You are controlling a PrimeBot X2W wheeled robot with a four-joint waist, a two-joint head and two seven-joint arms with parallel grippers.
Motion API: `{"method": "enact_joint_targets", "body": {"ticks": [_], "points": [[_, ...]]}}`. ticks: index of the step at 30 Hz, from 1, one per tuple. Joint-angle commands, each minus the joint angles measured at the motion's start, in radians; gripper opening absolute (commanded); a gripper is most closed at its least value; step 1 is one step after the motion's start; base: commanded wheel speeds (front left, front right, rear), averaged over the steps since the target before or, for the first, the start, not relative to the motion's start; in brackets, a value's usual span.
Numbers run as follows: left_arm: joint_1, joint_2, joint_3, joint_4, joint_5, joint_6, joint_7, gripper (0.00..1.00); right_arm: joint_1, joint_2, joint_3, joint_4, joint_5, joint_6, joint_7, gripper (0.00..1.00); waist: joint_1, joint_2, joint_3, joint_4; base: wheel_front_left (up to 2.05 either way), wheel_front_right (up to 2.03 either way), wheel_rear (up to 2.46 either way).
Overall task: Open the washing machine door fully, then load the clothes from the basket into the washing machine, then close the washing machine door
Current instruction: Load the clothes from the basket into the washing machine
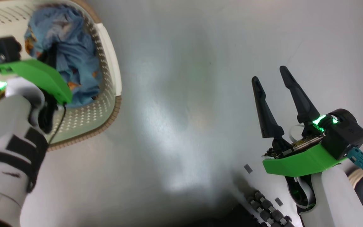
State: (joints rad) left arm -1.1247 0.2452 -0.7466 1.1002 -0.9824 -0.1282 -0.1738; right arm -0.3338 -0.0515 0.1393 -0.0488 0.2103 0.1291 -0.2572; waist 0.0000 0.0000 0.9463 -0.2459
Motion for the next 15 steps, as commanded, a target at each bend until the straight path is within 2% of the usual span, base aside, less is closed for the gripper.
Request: {"method": "enact_joint_targets", "body": {"ticks": [1,9,15], "points": [[0.046,0.033,-0.003,-0.016,-0.004,-0.002,-0.024,0.0,0.018,0.001,0.012,-0.015,-0.014,0.002,-0.005,1.0,0.0,0.0,-0.041,0.021,0.0,0.0,0.0],[0.115,0.049,-0.012,-0.068,-0.015,-0.002,-0.085,0.0,0.021,0.001,0.016,0.003,-0.028,0.002,-0.005,1.0,0.0,0.0,-0.161,0.057,0.0,0.0,0.0],[0.196,0.076,0.139,-0.202,0.084,0.006,-0.088,0.0,0.045,-0.009,0.015,0.017,-0.031,0.002,-0.005,1.0,0.0,0.0,-0.262,0.088,0.0,0.0,0.0]]}}
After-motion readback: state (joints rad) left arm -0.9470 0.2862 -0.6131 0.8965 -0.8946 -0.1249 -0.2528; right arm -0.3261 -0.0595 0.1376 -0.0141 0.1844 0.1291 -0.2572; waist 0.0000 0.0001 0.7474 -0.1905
